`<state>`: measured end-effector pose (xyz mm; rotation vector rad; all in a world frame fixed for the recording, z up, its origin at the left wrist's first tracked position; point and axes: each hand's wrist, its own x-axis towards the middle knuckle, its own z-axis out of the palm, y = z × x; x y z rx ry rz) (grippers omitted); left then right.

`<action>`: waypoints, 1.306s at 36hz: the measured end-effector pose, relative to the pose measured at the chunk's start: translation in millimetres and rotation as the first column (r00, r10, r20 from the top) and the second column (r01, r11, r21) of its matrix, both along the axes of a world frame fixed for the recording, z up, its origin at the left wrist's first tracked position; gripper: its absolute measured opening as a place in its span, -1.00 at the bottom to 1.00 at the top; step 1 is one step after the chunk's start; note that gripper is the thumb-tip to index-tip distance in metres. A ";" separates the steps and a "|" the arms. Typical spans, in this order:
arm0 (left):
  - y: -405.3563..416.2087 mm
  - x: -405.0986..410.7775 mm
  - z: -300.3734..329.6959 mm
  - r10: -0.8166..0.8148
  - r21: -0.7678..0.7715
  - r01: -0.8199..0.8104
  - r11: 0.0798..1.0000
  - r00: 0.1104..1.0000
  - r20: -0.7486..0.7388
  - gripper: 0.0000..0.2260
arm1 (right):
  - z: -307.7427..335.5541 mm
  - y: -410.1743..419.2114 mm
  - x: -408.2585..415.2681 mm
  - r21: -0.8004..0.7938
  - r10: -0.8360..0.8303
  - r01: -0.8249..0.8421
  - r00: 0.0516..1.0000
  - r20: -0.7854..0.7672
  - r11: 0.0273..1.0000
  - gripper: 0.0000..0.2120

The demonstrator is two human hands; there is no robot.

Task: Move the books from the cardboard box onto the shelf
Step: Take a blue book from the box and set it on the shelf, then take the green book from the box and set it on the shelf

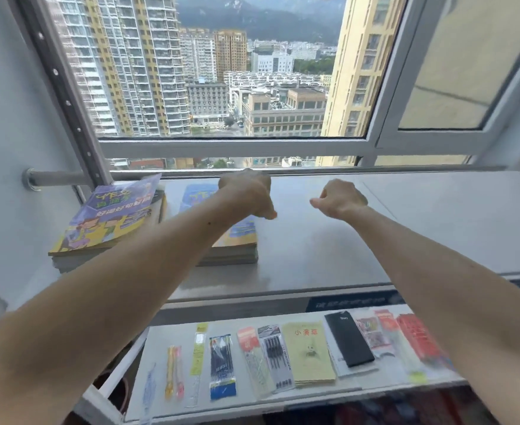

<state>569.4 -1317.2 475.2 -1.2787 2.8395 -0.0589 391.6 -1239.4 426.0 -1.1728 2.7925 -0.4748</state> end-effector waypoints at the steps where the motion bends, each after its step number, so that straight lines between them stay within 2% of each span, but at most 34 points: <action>1: 7.7 -13.0 -0.9 -0.037 0.003 0.037 0.999 0.999 -0.005 -0.60 | 0.0 16.0 -9.0 0.010 -0.024 0.024 1.000 -0.019 1.000 -0.76; 5: 50.8 -66.7 -10.0 -0.211 0.033 0.213 0.976 0.975 -0.067 -0.58 | -1.8 89.8 -42.3 -0.012 -0.135 0.135 0.987 -0.089 0.991 -0.78; 9: 114.6 -119.5 -20.5 -0.402 0.033 0.409 0.912 0.907 -0.130 -0.57 | -5.9 175.1 -75.2 -0.032 -0.239 0.237 0.957 -0.165 0.971 -0.80; 12: 173.2 -158.4 -28.9 -0.524 0.046 0.535 0.843 0.838 -0.149 -0.58 | -10.0 244.8 -94.1 -0.036 -0.328 0.329 0.917 -0.229 0.944 -0.79; 15: 241.3 -194.6 -37.8 -0.637 0.052 0.652 0.757 0.753 -0.164 -0.59 | -15.8 320.1 -108.8 -0.045 -0.389 0.389 0.894 -0.223 0.920 -0.82; 20: 377.8 -249.1 -64.5 -0.779 0.077 0.794 0.603 0.607 -0.155 -0.64 | -33.8 469.6 -119.2 0.012 -0.497 0.519 0.824 -0.272 0.855 -0.81; 25: 525.3 -292.9 -98.6 -0.864 0.202 0.865 0.460 0.488 -0.125 -0.66 | -59.1 623.9 -122.5 0.105 -0.608 0.652 0.745 -0.274 0.751 -0.77; 29: 635.3 -322.0 -122.8 -0.906 0.240 0.886 0.396 0.420 -0.056 -0.72 | -81.4 733.8 -125.3 0.160 -0.680 0.722 0.690 -0.249 0.673 -0.79; 33: 730.7 -351.0 -142.9 -0.945 0.274 0.912 0.306 0.326 -0.030 -0.60 | -102.9 830.3 -128.9 0.196 -0.752 0.787 0.617 -0.231 0.586 -0.82; 37: 813.5 -380.2 -159.5 -0.972 0.321 0.920 0.227 0.235 0.014 -0.63 | -123.2 912.8 -138.0 0.206 -0.822 0.837 0.541 -0.177 0.506 -0.86; 42: 905.8 -421.4 -177.2 -0.991 0.347 0.929 0.132 0.126 0.040 -0.68 | -141.1 999.2 -154.7 0.239 -0.875 0.889 0.439 -0.203 0.390 -0.90; 47: 994.0 -465.4 -194.5 -0.999 0.361 0.932 0.025 0.013 0.035 -0.65 | -152.2 1077.7 -179.0 0.260 -0.930 0.925 0.326 -0.168 0.277 -0.89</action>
